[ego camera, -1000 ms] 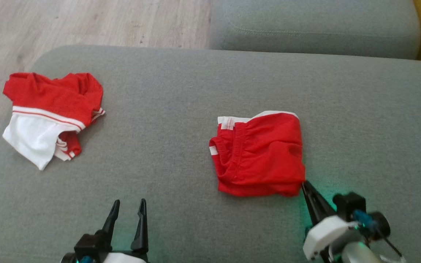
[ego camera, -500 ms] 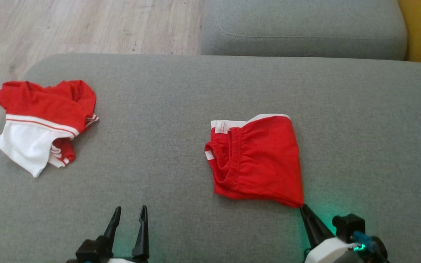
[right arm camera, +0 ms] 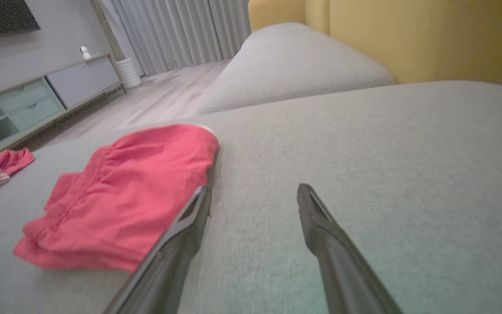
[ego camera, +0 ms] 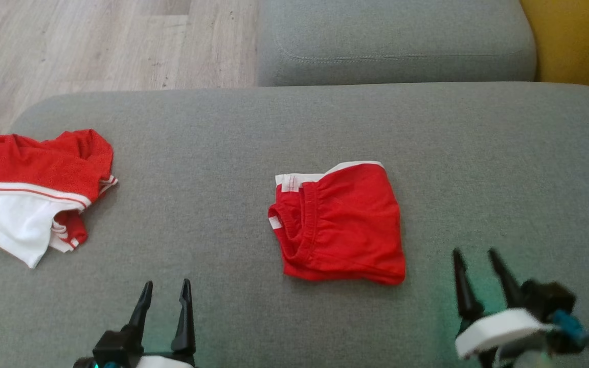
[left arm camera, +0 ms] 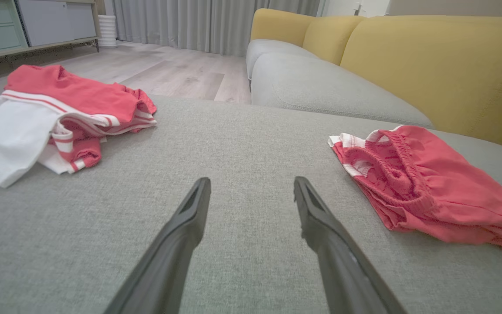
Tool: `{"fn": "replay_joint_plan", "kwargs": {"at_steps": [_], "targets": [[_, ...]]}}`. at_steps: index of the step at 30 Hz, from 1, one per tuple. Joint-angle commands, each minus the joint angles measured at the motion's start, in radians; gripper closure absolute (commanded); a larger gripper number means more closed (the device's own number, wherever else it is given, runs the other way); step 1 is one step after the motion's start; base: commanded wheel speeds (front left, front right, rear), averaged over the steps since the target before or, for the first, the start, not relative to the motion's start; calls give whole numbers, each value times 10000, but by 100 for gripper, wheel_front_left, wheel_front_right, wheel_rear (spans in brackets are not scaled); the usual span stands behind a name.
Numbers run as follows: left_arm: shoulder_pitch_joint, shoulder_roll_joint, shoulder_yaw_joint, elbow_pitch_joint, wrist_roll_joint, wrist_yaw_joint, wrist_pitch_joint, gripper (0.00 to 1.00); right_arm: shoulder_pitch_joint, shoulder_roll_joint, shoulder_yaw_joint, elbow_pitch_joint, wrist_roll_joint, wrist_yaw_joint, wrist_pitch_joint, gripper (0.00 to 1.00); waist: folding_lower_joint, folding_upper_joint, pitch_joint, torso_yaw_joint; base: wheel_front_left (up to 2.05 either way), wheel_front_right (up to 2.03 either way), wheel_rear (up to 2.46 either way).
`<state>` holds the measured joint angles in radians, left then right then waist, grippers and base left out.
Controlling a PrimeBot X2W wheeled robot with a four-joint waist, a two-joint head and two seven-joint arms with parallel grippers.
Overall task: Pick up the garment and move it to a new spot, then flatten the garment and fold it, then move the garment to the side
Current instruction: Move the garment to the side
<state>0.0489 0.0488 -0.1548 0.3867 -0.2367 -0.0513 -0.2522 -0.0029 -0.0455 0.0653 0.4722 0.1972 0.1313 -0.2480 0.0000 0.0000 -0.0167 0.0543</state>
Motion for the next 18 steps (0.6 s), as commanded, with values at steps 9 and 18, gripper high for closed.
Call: {"fn": "replay_joint_plan", "kwargs": {"at_steps": [9,18], "targets": [[-286,14,584,-614,715,98,-95,0,-1245,-47,-231,-199,261,-6,-137,0,0,0,-92,-140,0,0,0],[-343,14,212,-616,479,117,-95,0,-1617,-47,499,322,713,-6,-137,0,0,0,198,-28,0,0,0]]}}
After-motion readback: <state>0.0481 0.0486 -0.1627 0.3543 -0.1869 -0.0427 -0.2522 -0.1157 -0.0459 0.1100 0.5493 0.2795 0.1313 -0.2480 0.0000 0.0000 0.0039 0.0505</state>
